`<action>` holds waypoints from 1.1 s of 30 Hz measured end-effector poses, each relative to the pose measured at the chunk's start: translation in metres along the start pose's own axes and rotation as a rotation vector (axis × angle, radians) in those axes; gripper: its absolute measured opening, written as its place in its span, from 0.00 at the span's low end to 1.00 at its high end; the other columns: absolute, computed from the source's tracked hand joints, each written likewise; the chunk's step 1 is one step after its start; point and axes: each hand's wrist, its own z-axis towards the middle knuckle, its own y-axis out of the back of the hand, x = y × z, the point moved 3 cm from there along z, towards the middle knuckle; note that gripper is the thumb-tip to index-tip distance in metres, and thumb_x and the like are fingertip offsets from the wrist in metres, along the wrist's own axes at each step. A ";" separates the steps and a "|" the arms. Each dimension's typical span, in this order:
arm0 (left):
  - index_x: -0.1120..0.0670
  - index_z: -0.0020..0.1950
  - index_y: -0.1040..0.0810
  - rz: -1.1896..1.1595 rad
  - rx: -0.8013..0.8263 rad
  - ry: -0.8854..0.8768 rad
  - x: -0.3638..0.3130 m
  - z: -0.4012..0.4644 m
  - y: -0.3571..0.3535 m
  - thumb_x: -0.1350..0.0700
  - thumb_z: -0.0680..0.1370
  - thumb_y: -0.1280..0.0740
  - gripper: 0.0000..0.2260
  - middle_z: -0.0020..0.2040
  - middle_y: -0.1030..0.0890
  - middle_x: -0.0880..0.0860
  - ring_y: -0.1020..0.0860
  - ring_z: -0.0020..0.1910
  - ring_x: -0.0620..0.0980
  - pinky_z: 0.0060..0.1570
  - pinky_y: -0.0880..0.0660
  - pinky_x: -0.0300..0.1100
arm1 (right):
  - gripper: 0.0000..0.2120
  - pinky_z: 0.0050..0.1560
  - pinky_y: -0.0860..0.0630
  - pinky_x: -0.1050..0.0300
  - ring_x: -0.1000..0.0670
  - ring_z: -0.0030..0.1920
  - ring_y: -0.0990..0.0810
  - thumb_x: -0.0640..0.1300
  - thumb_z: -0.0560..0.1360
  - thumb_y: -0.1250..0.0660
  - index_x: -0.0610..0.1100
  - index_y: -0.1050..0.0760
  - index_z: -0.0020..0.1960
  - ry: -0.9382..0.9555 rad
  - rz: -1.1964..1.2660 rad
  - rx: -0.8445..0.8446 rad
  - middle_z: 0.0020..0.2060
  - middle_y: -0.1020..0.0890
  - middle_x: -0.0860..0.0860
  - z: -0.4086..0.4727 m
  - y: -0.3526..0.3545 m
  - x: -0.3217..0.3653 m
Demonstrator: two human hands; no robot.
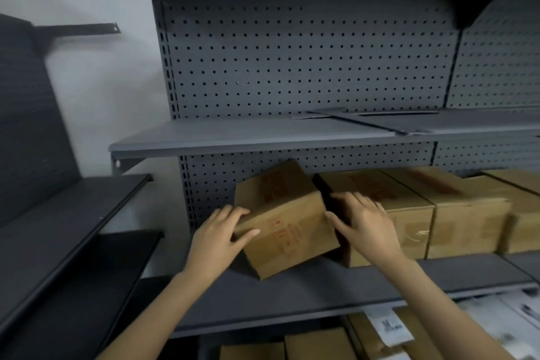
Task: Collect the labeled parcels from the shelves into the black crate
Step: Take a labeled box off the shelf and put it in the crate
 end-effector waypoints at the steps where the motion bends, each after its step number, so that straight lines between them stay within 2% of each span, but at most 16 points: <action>1: 0.48 0.58 0.27 -0.027 -0.002 0.027 0.009 -0.005 0.002 0.31 0.73 0.48 0.27 0.51 0.24 0.44 0.26 0.49 0.44 0.40 0.27 0.39 | 0.17 0.50 0.29 0.54 0.49 0.52 0.22 0.57 0.75 0.36 0.52 0.26 0.61 -0.015 0.023 0.011 0.50 0.20 0.53 0.000 -0.002 0.002; 6: 0.48 0.57 0.28 -0.137 0.007 0.146 0.041 -0.029 0.007 0.30 0.71 0.46 0.26 0.52 0.24 0.43 0.24 0.49 0.43 0.42 0.24 0.43 | 0.14 0.54 0.31 0.55 0.50 0.53 0.21 0.57 0.76 0.38 0.52 0.24 0.57 -0.028 0.113 0.011 0.51 0.19 0.54 -0.002 -0.015 0.018; 10: 0.48 0.56 0.27 -0.172 0.088 0.219 0.048 -0.044 0.000 0.27 0.69 0.49 0.30 0.54 0.22 0.45 0.23 0.51 0.43 0.45 0.24 0.43 | 0.15 0.51 0.31 0.55 0.51 0.53 0.21 0.56 0.76 0.36 0.52 0.25 0.60 -0.016 0.175 -0.010 0.50 0.19 0.56 -0.002 -0.022 0.032; 12: 0.48 0.60 0.29 -0.131 0.131 0.202 0.045 -0.047 -0.002 0.25 0.68 0.52 0.35 0.57 0.22 0.46 0.24 0.53 0.44 0.45 0.25 0.41 | 0.17 0.50 0.29 0.54 0.51 0.53 0.21 0.54 0.75 0.35 0.51 0.27 0.62 -0.004 0.179 -0.011 0.50 0.19 0.56 0.000 -0.025 0.038; 15: 0.48 0.68 0.34 -0.101 0.051 0.187 0.035 -0.033 0.017 0.32 0.73 0.43 0.29 0.62 0.25 0.47 0.27 0.59 0.45 0.48 0.28 0.40 | 0.16 0.51 0.28 0.53 0.51 0.52 0.20 0.53 0.75 0.34 0.51 0.27 0.62 0.013 0.174 -0.033 0.49 0.19 0.56 0.001 -0.025 0.042; 19: 0.47 0.70 0.36 0.006 -0.097 0.015 0.012 0.010 0.056 0.34 0.73 0.42 0.29 0.62 0.26 0.51 0.26 0.58 0.50 0.50 0.25 0.45 | 0.15 0.53 0.29 0.54 0.52 0.52 0.21 0.54 0.75 0.34 0.52 0.26 0.60 0.012 0.172 -0.021 0.49 0.19 0.56 0.000 -0.023 0.040; 21: 0.48 0.69 0.34 0.104 -0.078 -0.100 -0.006 0.028 0.061 0.35 0.73 0.41 0.29 0.63 0.26 0.52 0.25 0.58 0.50 0.52 0.25 0.46 | 0.15 0.53 0.29 0.54 0.53 0.52 0.21 0.55 0.75 0.34 0.52 0.25 0.60 0.014 0.167 -0.007 0.49 0.19 0.57 -0.002 -0.024 0.039; 23: 0.49 0.68 0.31 0.208 -0.015 -0.159 -0.015 0.038 0.058 0.35 0.73 0.42 0.28 0.63 0.26 0.50 0.26 0.58 0.48 0.50 0.25 0.43 | 0.14 0.53 0.28 0.54 0.54 0.51 0.21 0.54 0.75 0.34 0.52 0.25 0.60 0.019 0.163 0.011 0.49 0.20 0.57 -0.005 -0.026 0.041; 26: 0.48 0.64 0.27 0.197 0.010 -0.119 -0.008 0.034 0.046 0.33 0.72 0.43 0.27 0.60 0.24 0.47 0.25 0.57 0.47 0.47 0.25 0.41 | 0.14 0.53 0.30 0.56 0.55 0.51 0.21 0.54 0.75 0.34 0.53 0.25 0.59 0.025 0.164 0.023 0.48 0.20 0.58 -0.010 -0.031 0.042; 33: 0.47 0.61 0.25 0.083 -0.084 0.006 0.011 0.015 0.053 0.33 0.72 0.43 0.26 0.57 0.22 0.48 0.26 0.57 0.48 0.43 0.27 0.41 | 0.16 0.57 0.31 0.57 0.54 0.54 0.22 0.60 0.75 0.38 0.56 0.27 0.61 0.064 0.182 0.105 0.53 0.21 0.58 -0.017 -0.048 0.057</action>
